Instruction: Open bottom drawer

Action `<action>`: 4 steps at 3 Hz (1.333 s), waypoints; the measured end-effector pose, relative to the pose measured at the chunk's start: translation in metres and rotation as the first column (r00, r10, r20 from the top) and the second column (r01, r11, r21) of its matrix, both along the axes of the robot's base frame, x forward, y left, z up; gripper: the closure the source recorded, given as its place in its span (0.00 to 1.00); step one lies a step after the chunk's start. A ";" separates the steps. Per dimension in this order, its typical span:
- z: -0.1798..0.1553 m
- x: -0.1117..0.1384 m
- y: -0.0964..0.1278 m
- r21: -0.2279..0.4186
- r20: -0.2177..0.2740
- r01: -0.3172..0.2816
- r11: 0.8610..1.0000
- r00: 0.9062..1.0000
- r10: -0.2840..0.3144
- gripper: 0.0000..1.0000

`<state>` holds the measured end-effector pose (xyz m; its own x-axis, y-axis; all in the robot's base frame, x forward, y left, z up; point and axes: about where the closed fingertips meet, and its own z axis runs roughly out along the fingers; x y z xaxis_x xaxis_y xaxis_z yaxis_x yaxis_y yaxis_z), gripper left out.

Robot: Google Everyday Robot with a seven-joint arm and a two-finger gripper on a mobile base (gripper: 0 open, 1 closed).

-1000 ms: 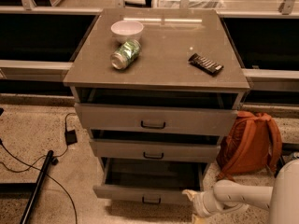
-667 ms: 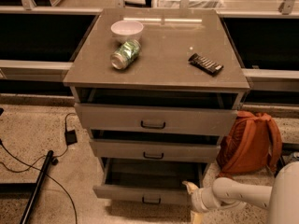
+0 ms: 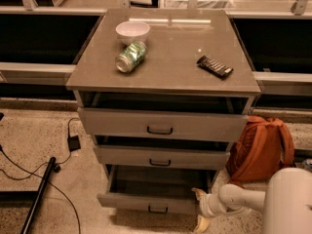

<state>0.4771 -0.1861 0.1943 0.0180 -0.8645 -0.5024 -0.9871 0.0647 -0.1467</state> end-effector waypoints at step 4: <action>0.006 -0.064 -0.015 -0.075 -0.134 -0.034 0.997 0.991 0.024 0.49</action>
Offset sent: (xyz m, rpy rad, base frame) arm -0.0433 -0.0159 -0.0054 -0.0942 0.1208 0.0367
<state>0.4135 -0.2006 0.2005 -0.0187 -0.9009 -0.4336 -0.9994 0.0294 -0.0180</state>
